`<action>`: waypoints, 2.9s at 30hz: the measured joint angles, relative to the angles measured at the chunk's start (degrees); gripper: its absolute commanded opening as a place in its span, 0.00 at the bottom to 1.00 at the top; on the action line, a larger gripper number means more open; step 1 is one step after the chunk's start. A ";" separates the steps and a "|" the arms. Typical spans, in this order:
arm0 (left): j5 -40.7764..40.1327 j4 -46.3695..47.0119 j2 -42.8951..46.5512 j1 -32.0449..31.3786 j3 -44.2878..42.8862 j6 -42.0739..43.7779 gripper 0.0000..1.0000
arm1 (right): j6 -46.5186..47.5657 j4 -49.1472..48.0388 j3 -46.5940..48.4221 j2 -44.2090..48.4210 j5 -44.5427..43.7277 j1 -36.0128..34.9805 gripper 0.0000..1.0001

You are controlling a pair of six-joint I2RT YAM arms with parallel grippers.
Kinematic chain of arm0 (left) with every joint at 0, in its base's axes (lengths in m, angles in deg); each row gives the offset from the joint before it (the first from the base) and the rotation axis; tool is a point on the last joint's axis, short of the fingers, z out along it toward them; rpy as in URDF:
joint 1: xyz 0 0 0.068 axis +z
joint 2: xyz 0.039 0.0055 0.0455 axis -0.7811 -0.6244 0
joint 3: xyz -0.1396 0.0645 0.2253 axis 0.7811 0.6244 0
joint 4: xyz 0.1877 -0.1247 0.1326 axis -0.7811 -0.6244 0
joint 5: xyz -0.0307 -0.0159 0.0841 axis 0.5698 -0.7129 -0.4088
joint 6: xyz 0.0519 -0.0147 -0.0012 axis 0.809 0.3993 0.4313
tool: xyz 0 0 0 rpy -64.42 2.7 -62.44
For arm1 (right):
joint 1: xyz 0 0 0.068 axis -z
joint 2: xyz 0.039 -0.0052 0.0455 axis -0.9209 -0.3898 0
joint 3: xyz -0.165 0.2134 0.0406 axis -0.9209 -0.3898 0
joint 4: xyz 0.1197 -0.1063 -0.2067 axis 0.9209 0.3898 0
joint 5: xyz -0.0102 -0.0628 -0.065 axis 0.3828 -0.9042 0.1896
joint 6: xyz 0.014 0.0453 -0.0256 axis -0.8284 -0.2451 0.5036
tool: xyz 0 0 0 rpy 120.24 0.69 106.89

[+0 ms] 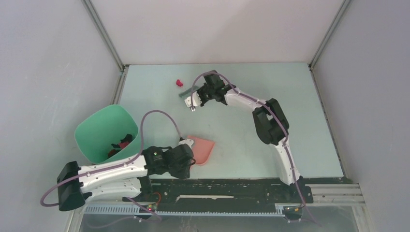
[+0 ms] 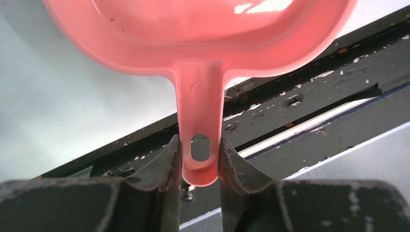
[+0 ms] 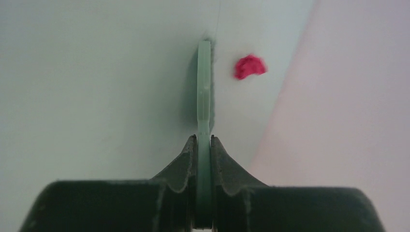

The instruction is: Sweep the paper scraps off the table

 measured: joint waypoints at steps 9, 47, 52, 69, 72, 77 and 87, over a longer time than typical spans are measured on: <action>-2.99 -3.72 7.08 -0.04 1.66 -2.19 0.00 | -3.10 13.18 -24.33 25.38 -5.92 -1.18 0.00; -2.16 -13.79 8.52 -0.96 -0.87 -8.96 0.00 | -3.06 7.80 -6.60 8.63 -5.88 -3.50 0.00; -2.12 -13.31 6.60 -1.07 -1.01 -8.00 0.00 | -1.92 21.33 -20.50 27.91 -7.98 -3.08 0.00; -2.12 -17.05 -10.34 -1.77 -10.78 3.89 0.00 | -22.40 21.31 -23.52 47.87 -7.67 13.57 0.00; -1.75 -17.31 -14.62 -1.68 -12.81 4.63 0.00 | -27.56 21.31 -13.27 36.98 -11.17 13.35 0.00; -0.02 -16.20 -19.78 -1.07 -14.32 4.33 0.00 | -33.24 22.16 3.91 19.78 -18.01 12.24 0.00; 5.73 -11.45 -20.59 3.02 -13.84 2.89 0.00 | -33.81 24.30 19.69 -0.31 -28.02 10.21 0.00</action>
